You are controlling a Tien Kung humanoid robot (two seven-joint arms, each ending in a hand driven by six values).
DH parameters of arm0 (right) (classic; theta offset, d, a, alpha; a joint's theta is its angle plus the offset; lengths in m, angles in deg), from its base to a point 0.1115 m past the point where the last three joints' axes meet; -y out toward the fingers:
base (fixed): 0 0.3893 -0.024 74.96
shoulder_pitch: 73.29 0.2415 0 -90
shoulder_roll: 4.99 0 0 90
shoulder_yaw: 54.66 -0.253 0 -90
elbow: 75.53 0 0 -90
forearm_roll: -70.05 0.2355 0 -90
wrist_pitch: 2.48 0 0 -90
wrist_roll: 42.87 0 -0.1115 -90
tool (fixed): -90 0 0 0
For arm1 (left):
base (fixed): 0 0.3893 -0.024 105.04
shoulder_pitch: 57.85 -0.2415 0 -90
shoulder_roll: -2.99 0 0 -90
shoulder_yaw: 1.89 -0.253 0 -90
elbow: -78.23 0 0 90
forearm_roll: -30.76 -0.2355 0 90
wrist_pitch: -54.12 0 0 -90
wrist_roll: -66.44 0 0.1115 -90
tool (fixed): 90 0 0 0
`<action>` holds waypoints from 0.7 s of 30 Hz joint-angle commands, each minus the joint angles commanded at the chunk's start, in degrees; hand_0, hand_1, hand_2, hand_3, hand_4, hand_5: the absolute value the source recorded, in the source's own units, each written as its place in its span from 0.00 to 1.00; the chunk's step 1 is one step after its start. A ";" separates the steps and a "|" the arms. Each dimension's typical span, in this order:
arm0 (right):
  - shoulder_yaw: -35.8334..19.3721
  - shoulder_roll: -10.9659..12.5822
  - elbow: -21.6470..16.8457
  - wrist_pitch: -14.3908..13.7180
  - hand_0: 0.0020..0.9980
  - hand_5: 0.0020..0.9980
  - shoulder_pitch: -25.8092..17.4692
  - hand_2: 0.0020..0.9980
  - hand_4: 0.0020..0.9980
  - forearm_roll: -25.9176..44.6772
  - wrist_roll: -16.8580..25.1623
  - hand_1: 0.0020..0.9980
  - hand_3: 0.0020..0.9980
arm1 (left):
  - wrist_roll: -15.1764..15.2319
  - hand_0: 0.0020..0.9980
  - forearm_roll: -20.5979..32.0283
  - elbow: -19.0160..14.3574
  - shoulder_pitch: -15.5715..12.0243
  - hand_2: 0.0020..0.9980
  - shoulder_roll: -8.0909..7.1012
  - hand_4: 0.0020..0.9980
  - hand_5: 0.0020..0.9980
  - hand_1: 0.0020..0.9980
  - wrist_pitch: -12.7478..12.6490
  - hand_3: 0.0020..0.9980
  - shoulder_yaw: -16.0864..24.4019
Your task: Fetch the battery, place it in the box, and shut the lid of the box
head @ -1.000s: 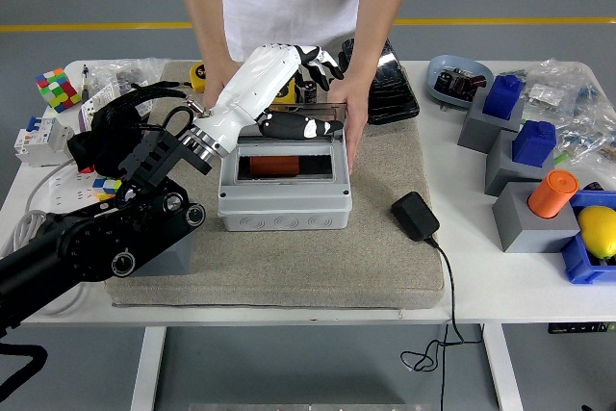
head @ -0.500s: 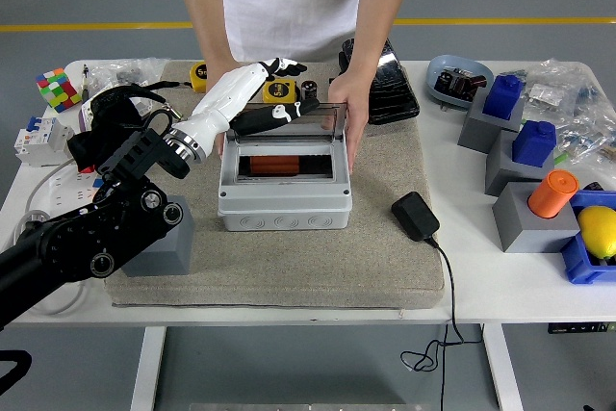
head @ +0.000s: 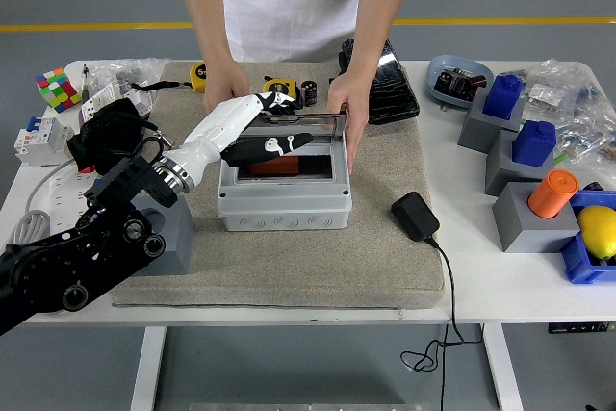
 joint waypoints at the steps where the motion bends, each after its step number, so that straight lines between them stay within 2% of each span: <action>1: -0.02 -0.01 -0.01 0.00 0.64 0.37 -0.01 0.65 0.95 -0.02 0.02 0.65 0.53 | -0.08 0.52 0.02 -0.49 -0.28 0.66 -0.23 1.00 1.00 0.65 0.03 0.73 0.02; 6: -0.15 -0.09 -0.05 0.02 0.64 0.37 -0.07 0.65 0.95 -0.12 0.17 0.65 0.53 | -0.95 0.50 0.30 -4.32 -2.33 0.65 -1.97 1.00 1.00 0.64 0.46 0.72 -0.09; 11: -0.22 -0.11 -0.14 0.07 0.64 0.37 -0.21 0.65 0.95 -0.19 0.24 0.65 0.53 | -1.41 0.50 0.87 -6.23 -3.96 0.65 -3.26 1.00 1.00 0.64 0.72 0.72 -0.48; 17: -0.35 -0.10 -0.10 0.20 0.64 0.37 -0.12 0.65 0.95 -0.19 0.25 0.65 0.53 | -2.01 0.49 1.96 -5.83 -4.59 0.64 -3.70 1.00 1.00 0.63 1.41 0.72 -1.60; 21: -0.53 -0.07 -0.16 0.09 0.64 0.37 -0.06 0.65 0.95 -0.27 0.25 0.65 0.53 | -1.87 0.49 2.11 -6.85 -4.93 0.64 -3.80 1.00 1.00 0.63 1.54 0.72 -0.89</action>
